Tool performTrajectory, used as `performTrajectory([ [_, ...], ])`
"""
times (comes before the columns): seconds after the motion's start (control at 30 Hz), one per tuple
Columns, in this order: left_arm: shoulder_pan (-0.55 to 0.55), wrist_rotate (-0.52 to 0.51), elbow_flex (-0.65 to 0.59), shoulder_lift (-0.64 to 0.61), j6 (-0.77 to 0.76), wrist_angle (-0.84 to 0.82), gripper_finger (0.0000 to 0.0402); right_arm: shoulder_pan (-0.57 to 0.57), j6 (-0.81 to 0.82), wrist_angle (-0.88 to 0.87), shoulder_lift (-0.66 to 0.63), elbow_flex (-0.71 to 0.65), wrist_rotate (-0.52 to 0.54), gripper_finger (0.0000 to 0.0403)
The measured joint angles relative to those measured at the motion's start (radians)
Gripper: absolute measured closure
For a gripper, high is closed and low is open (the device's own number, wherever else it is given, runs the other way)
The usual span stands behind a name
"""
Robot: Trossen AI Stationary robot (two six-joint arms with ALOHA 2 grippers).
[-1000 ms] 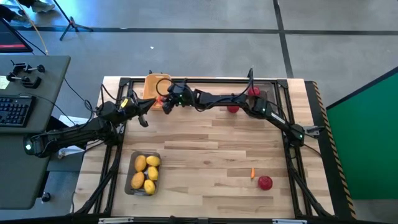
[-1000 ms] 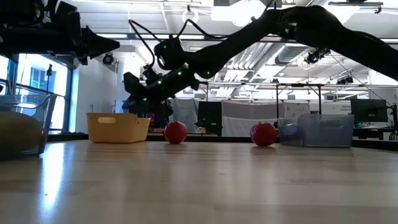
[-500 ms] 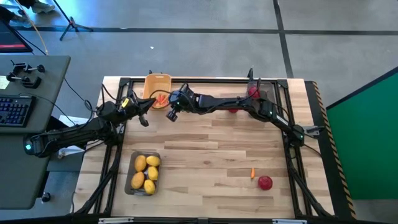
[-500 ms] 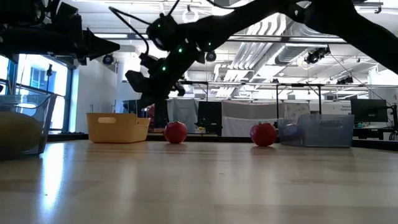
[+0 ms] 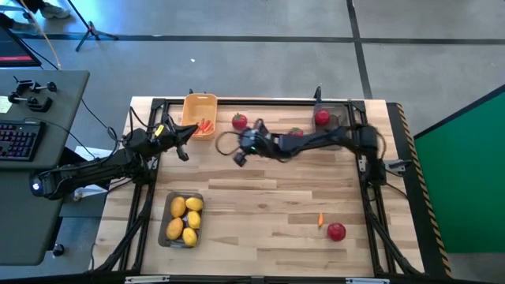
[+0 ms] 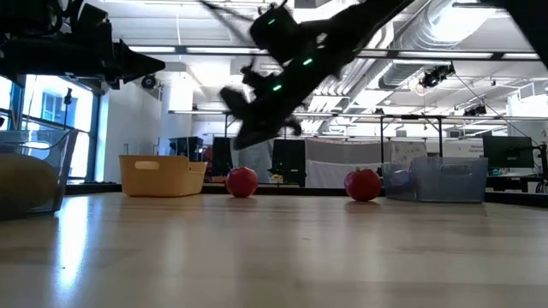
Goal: Sort produce into baskets
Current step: Put the chili pepper into the orange bin
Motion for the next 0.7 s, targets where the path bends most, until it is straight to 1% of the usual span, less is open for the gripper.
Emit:
performTrajectory([
  [0.13,0.0,0.0,0.0,0.0,-0.003,-0.005,0.0401,0.076,0.232,-0.183,-0.185,-0.155,0.007,0.0403],
  [0.2,0.0,0.0,0.0,0.001,-0.012,-0.016,0.0401,0.13,0.354,-0.313,-0.263,-0.199,0.03,0.0403],
  [0.27,0.0,-0.001,0.0,0.002,-0.018,-0.027,0.0401,0.191,0.472,-0.458,-0.33,-0.216,0.027,0.0403],
  [0.3,0.0,-0.001,0.0,0.002,-0.019,-0.033,0.0401,0.22,0.529,-0.529,-0.359,-0.216,0.007,0.0403],
  [0.37,0.0,-0.001,0.0,0.002,-0.026,-0.037,0.0401,0.275,0.653,-0.664,-0.407,-0.213,-0.07,0.0403],
  [0.5,0.0,0.0,0.0,0.002,-0.026,-0.045,0.0401,0.372,0.903,-0.829,-0.458,-0.212,-0.209,0.0395],
  [0.6,0.0,-0.001,0.0,0.002,-0.026,-0.046,0.0401,0.425,1.023,-0.903,-0.46,-0.212,-0.3,0.0369],
  [0.7,0.0,-0.001,0.0,0.002,-0.026,-0.047,0.0401,0.46,1.108,-0.947,-0.441,-0.212,-0.352,0.0326],
])
